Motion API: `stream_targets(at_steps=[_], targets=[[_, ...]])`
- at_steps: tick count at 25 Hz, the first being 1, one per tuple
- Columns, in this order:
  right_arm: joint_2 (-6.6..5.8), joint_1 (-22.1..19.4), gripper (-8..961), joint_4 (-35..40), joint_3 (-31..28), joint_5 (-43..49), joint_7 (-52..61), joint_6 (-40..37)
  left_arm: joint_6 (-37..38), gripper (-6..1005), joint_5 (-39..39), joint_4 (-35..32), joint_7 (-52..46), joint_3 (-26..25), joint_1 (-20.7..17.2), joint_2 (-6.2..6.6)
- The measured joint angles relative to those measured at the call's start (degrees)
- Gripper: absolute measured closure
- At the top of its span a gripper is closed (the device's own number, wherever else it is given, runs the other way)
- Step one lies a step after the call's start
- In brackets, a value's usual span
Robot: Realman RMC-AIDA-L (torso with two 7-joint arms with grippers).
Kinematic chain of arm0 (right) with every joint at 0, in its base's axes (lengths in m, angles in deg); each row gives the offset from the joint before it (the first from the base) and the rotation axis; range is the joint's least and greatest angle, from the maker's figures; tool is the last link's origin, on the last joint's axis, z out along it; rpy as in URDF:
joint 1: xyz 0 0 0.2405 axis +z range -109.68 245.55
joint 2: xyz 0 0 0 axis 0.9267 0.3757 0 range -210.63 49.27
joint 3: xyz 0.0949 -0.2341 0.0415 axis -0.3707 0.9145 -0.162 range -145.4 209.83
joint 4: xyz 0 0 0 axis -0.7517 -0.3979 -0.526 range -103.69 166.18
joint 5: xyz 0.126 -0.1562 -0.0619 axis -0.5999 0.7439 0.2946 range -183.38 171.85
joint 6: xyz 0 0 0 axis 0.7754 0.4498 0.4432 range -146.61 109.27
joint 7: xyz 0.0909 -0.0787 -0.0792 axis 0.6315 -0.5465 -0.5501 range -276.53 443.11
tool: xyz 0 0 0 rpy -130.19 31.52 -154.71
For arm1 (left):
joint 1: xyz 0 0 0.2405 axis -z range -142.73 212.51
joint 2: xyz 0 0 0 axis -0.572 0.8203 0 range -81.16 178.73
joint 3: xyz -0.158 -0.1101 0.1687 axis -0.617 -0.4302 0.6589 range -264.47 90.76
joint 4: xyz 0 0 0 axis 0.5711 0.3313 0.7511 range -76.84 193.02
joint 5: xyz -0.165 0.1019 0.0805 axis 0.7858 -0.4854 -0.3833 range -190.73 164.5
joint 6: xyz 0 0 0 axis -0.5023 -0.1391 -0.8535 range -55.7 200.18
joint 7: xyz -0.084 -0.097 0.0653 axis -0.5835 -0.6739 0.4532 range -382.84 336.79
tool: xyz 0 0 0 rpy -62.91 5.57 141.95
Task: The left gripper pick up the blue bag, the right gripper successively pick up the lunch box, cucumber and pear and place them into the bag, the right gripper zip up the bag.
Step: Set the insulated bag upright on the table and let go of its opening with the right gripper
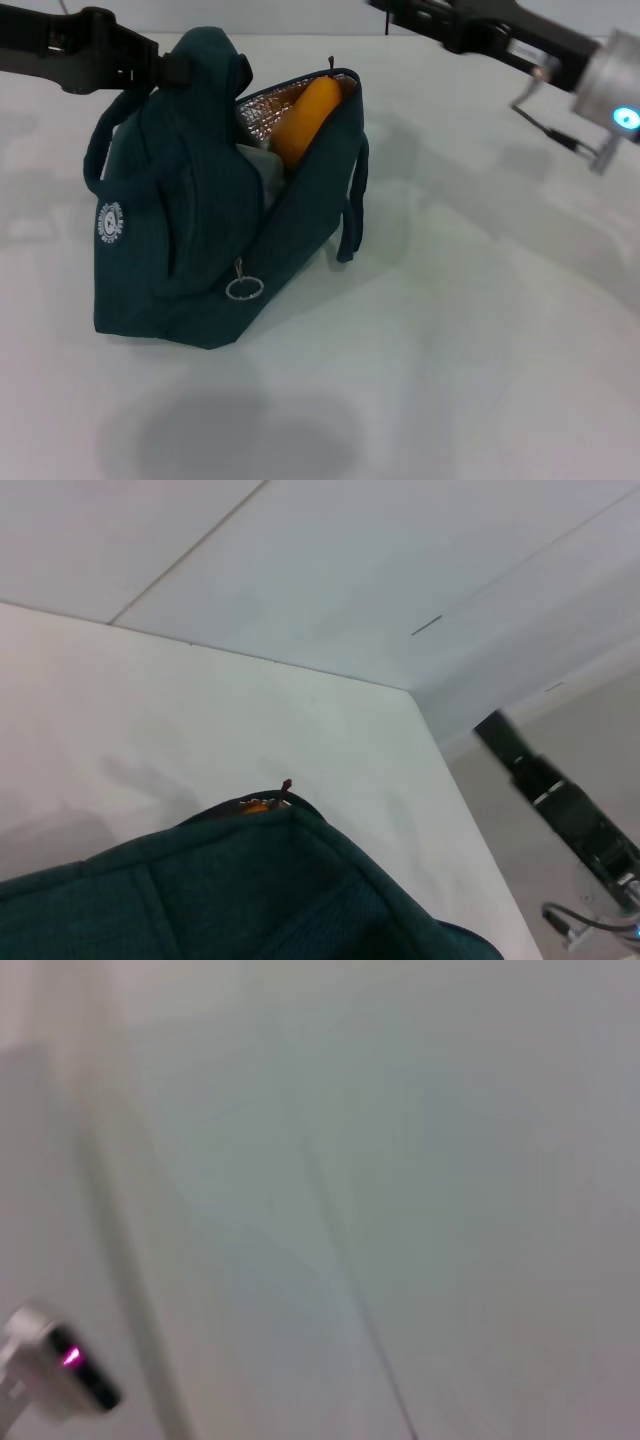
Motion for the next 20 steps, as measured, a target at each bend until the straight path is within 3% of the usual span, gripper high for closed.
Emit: stream_targets(at_steps=[2,9,12,20], targets=[[-0.55,-1.42,162,-2.63,-0.34,0.13,11.26,-1.02,-0.02,956,-0.03,0.0,0.0,0.0,0.01,0.03],[-0.46,0.95,85,-17.23,-0.37,0.19,30.9,-9.46,-0.09,956,-0.07,0.0,-0.04,0.01,0.28,-0.17],[0.03,2.2,85,-21.33,-0.29,0.2,35.25,-11.87,-0.13,956,-0.05,0.0,-0.03,0.01,0.36,-0.25],[0.98,4.76,85,-21.92,0.51,-0.18,37.52,-11.28,-0.18,956,-0.02,0.0,0.06,0.31,0.69,-0.42]])
